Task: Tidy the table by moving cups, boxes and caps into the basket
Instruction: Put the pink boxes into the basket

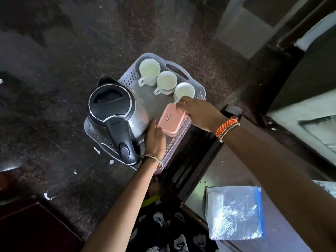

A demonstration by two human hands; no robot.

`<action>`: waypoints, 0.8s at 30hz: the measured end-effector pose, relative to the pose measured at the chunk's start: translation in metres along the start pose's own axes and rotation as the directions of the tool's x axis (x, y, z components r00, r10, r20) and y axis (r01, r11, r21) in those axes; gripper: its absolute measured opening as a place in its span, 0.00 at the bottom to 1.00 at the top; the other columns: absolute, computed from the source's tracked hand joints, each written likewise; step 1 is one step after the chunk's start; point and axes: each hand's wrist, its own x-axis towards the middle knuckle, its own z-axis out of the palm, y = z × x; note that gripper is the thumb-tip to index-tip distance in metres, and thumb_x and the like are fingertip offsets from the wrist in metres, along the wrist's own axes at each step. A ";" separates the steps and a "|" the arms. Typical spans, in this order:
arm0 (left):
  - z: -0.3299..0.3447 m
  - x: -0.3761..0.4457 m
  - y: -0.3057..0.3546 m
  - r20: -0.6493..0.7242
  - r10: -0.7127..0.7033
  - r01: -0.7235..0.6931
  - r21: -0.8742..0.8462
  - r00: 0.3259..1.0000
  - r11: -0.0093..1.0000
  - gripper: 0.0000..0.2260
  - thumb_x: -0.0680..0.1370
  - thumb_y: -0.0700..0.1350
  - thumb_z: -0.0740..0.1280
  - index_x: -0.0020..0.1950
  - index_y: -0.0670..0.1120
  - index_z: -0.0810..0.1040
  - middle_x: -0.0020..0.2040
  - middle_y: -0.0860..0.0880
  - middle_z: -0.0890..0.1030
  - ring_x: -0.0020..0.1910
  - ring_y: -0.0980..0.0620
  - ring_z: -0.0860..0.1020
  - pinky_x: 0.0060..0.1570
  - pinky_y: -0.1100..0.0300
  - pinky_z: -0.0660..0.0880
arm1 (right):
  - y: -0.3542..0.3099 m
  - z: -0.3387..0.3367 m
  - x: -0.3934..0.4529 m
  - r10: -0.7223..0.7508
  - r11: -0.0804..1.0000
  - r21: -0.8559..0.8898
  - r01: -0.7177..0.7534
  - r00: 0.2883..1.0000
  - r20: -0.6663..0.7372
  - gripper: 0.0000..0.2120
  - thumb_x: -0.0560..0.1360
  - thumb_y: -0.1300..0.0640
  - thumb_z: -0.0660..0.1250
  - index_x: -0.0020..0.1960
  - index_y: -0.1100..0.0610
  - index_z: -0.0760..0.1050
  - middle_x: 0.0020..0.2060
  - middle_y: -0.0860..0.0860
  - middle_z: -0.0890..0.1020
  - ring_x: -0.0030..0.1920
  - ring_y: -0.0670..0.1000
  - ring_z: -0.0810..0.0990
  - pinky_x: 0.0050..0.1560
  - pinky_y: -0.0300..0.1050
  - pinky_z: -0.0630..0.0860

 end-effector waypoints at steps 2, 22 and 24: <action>0.002 -0.001 0.001 -0.042 0.026 -0.027 -0.033 0.999 0.999 0.19 0.80 0.37 0.53 0.71 0.43 0.65 0.70 0.42 0.71 0.66 0.45 0.71 0.66 0.46 0.70 | -0.002 0.002 -0.003 0.014 1.000 -0.012 -0.015 1.000 -0.020 0.21 0.70 0.73 0.61 0.59 0.58 0.73 0.52 0.56 0.77 0.46 0.59 0.79 0.38 0.45 0.69; 0.008 0.012 0.000 0.034 0.273 -0.272 0.269 0.961 0.924 0.11 0.81 0.40 0.54 0.57 0.37 0.72 0.51 0.39 0.80 0.48 0.44 0.78 0.40 0.69 0.69 | -0.037 0.031 -0.023 0.489 0.862 0.263 -0.433 0.848 -0.205 0.14 0.75 0.50 0.65 0.58 0.54 0.73 0.57 0.52 0.76 0.61 0.55 0.72 0.67 0.59 0.61; 0.005 0.005 0.006 0.077 0.253 -0.263 0.354 0.965 0.898 0.16 0.81 0.41 0.54 0.66 0.35 0.66 0.64 0.36 0.74 0.63 0.40 0.73 0.58 0.59 0.71 | -0.037 0.029 -0.028 0.491 0.862 0.290 -0.415 0.827 -0.275 0.15 0.75 0.50 0.64 0.60 0.54 0.73 0.58 0.52 0.76 0.62 0.56 0.72 0.67 0.57 0.62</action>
